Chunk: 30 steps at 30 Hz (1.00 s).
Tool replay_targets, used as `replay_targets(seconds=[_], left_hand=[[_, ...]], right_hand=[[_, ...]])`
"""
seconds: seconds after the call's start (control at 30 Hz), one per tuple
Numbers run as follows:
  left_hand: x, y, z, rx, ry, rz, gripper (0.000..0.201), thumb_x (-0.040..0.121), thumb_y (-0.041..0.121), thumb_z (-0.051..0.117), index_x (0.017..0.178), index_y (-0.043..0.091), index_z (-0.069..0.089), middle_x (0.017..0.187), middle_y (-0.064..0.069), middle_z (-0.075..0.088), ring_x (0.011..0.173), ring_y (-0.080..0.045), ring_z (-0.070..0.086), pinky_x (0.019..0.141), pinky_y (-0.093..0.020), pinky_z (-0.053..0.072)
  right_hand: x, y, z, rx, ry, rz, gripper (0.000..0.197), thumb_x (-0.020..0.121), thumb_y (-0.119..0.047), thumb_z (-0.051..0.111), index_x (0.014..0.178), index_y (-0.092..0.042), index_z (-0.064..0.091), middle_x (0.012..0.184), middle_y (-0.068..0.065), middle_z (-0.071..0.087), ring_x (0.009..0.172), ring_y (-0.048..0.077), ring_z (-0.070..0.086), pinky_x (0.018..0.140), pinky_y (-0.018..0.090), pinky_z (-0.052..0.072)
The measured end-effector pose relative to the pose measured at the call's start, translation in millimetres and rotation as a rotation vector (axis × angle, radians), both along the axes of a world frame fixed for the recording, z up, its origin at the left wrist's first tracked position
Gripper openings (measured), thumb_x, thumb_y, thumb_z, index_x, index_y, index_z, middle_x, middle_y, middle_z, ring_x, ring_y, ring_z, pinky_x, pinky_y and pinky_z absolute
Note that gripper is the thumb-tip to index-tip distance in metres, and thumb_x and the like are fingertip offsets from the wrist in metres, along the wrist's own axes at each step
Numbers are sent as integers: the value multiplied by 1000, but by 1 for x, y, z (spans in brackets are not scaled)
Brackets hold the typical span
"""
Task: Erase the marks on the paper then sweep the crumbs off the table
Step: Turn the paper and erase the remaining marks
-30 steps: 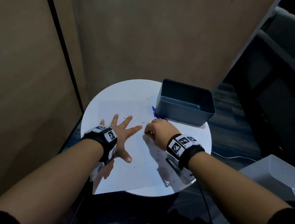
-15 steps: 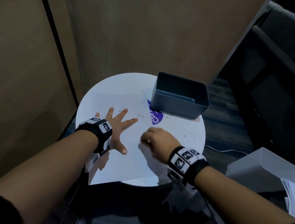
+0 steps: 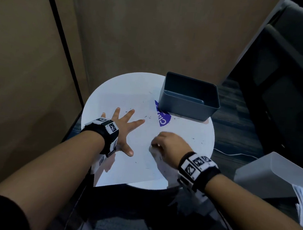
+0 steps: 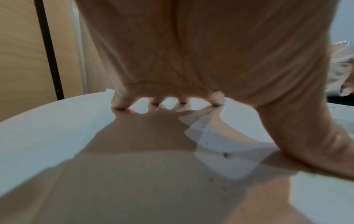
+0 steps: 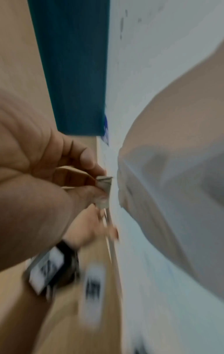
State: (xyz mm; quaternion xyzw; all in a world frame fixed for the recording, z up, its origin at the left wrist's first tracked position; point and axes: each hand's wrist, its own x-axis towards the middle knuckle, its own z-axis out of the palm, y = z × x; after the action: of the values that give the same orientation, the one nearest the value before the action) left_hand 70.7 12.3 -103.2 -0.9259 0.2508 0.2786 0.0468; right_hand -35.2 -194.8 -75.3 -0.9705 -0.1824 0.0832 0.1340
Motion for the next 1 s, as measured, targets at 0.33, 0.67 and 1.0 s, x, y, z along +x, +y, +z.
replay_targets(seconds=[0.33,0.67,1.0], left_hand=[[0,2,0,-5,23,0,138,36,93,65,140,64,-21,158,13,-34,146,-41,-26,107,-77,0],[0,-2,4,17,30,-16,136,43,89,69,141,62,-21,158,11,-34,146,-42,-25,108,-77,3],[-3,2,-3,-3,9,-32,138,34,97,61,139,64,-23,158,12,-33,147,-43,-22,107,-78,3]], right_hand=[[-18,-15,-22,-40,-49,-12,29,86,-28,44,80,-18,71,81,1,64,74,26,58,62,37,52],[-8,-22,-17,86,-84,-18,13,87,-23,66,95,-15,73,93,4,67,88,26,61,75,40,53],[-62,-28,-33,92,-50,139,29,85,-31,48,83,-20,75,84,0,68,74,26,62,54,36,54]])
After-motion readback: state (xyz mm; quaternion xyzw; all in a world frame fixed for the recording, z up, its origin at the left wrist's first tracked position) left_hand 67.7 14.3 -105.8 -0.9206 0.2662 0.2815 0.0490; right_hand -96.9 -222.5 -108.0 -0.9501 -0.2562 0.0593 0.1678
